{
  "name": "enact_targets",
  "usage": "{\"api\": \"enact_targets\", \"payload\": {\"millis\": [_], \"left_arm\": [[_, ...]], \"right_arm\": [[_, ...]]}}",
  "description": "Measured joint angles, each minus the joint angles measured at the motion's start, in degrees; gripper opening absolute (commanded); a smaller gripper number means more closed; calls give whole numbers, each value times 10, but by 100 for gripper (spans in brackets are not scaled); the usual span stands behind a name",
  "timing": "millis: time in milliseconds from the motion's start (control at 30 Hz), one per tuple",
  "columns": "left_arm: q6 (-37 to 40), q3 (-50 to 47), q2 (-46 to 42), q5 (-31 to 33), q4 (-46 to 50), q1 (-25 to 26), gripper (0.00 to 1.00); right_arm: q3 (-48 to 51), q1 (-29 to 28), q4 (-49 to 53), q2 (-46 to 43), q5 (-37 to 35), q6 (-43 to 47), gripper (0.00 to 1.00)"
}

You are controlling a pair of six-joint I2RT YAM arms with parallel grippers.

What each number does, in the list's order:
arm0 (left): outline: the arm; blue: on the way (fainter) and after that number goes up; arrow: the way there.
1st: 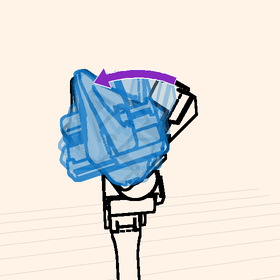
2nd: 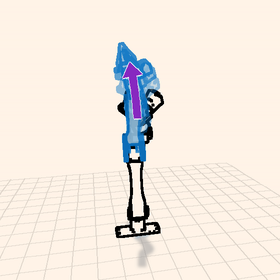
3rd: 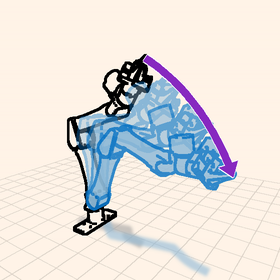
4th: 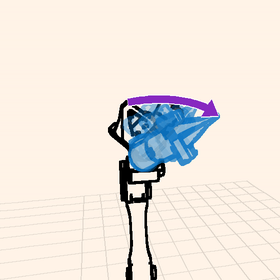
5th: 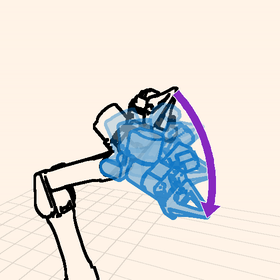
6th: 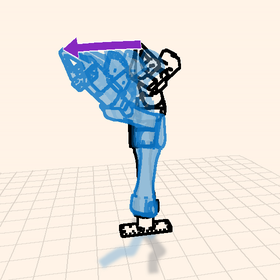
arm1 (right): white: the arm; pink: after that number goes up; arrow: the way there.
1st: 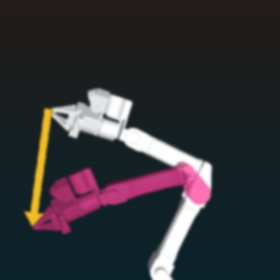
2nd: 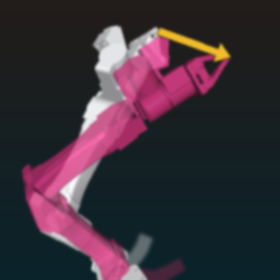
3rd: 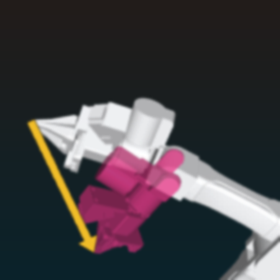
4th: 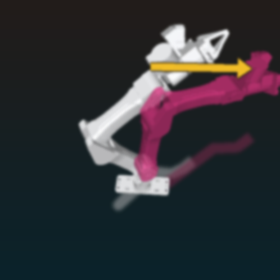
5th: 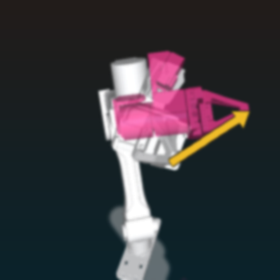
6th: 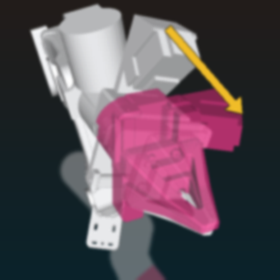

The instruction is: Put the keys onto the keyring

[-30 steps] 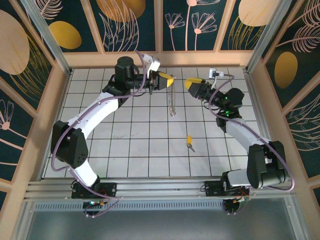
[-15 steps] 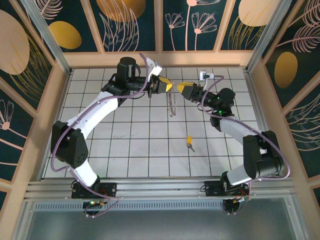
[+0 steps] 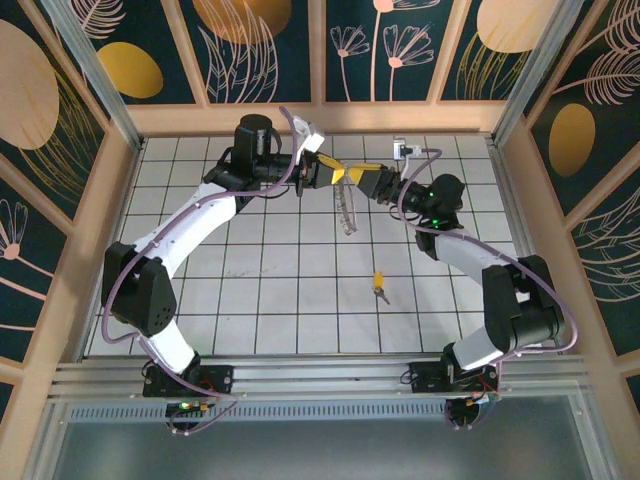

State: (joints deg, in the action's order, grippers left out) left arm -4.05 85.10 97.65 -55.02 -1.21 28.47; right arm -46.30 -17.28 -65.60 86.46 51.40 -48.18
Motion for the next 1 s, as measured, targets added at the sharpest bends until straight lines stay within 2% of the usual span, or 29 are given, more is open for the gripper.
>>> {"api": "enact_targets", "payload": {"millis": [433,633,833,1000], "left_arm": [[0,0,0,-1,0,0,0],[-1,0,0,-4,0,-1,0],[-5,0,0,-6,0,-2,0],[-8,0,0,1,-1,-2,22]], "right_arm": [[-13,-4,-3,4,12,1,19],[-13,-5,-8,4,21,8,0],[-13,-5,-10,4,25,17,0],[-13,-5,-7,4,25,28,0]]}}
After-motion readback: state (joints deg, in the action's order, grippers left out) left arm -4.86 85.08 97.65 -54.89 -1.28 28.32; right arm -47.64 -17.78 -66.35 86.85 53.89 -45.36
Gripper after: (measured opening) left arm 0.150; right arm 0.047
